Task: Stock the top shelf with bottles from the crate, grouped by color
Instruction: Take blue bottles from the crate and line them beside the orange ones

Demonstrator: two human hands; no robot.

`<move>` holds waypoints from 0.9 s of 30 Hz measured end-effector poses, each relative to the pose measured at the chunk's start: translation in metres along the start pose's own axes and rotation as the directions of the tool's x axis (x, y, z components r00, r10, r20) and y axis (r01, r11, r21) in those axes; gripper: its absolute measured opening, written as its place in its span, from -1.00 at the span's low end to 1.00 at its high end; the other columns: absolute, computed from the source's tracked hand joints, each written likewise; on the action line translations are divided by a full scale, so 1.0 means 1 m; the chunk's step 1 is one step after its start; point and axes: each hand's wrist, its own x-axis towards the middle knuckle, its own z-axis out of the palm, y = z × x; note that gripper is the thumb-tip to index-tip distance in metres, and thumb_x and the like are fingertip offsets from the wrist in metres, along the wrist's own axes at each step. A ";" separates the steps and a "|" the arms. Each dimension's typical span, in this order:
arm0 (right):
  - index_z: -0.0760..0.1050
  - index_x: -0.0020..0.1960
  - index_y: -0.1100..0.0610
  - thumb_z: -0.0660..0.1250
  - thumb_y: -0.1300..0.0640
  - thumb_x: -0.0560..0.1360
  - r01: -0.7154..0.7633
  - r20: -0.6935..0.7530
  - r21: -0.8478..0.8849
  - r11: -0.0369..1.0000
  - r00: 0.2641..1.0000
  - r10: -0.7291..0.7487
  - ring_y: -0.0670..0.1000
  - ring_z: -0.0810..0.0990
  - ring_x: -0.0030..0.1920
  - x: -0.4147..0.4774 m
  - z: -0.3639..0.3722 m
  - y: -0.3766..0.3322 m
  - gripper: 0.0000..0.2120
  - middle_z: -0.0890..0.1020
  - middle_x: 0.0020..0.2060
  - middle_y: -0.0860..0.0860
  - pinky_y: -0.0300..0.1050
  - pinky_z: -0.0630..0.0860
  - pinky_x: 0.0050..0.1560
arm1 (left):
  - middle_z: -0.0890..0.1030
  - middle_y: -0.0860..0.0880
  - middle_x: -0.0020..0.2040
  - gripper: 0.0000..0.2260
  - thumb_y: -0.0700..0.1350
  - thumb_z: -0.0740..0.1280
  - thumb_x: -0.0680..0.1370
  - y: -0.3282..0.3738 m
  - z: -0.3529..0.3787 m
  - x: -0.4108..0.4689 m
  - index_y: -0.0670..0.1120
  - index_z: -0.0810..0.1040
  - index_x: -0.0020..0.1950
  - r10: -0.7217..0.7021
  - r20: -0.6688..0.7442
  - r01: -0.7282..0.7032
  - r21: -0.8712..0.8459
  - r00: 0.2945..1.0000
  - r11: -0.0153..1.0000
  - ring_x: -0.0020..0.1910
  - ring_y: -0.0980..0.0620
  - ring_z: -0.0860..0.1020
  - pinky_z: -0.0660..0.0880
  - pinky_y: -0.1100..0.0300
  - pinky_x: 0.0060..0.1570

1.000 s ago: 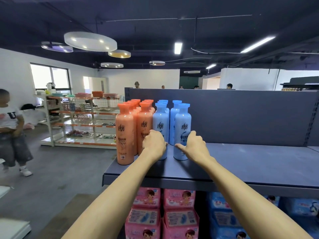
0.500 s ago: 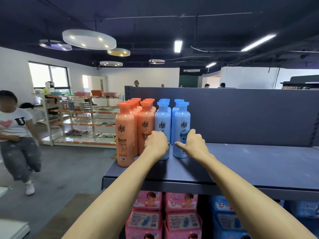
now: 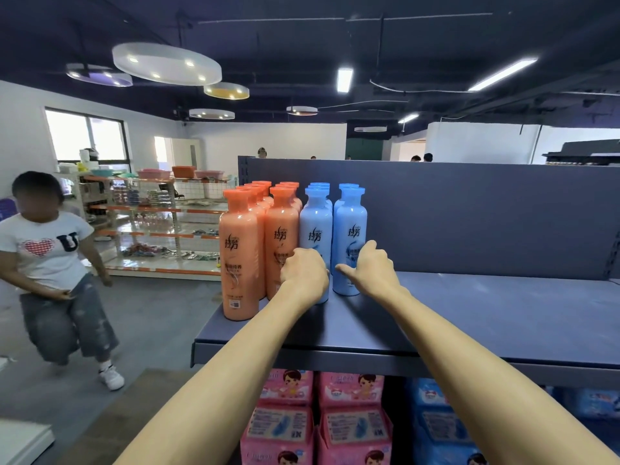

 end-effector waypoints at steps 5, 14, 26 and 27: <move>0.29 0.14 0.26 0.47 -0.11 0.46 -0.013 -0.016 0.001 1.000 1.000 0.013 0.28 0.54 0.11 0.008 0.006 0.000 -0.44 0.53 0.12 0.22 -0.02 0.39 -0.13 | 0.47 -0.22 0.25 -0.59 0.01 0.33 0.59 -0.001 0.002 0.002 -0.25 0.46 0.30 0.011 -0.018 -0.011 -0.012 1.000 1.000 0.22 -0.25 0.52 0.48 -0.01 0.10; 0.27 0.10 0.22 0.48 -0.09 0.46 -0.029 -0.044 0.003 1.000 0.999 0.029 0.28 0.55 0.10 0.021 0.016 -0.001 -0.47 0.54 0.10 0.21 -0.03 0.38 -0.14 | 0.47 -0.21 0.24 -0.59 0.02 0.32 0.60 -0.002 0.004 0.004 -0.25 0.46 0.31 0.023 -0.024 -0.023 0.020 0.999 1.000 0.21 -0.24 0.52 0.49 -0.01 0.09; 0.31 0.19 0.30 0.46 -0.13 0.47 -0.024 -0.008 -0.089 0.996 1.000 0.023 0.26 0.54 0.14 0.029 0.014 -0.005 -0.40 0.53 0.12 0.20 -0.03 0.39 -0.13 | 0.49 -0.22 0.26 -0.61 0.03 0.28 0.61 -0.002 0.001 0.008 -0.21 0.47 0.31 0.041 0.019 -0.043 0.101 0.999 0.994 0.23 -0.24 0.51 0.48 -0.01 0.11; 0.33 0.18 0.29 0.45 -0.15 0.47 -0.018 0.002 -0.113 0.993 1.000 0.018 0.25 0.55 0.12 0.028 0.011 -0.007 -0.41 0.53 0.11 0.19 -0.03 0.39 -0.13 | 0.49 -0.22 0.26 -0.62 0.03 0.28 0.61 -0.001 0.000 0.007 -0.21 0.48 0.30 0.040 0.024 -0.043 0.102 0.999 0.994 0.23 -0.24 0.51 0.48 -0.02 0.11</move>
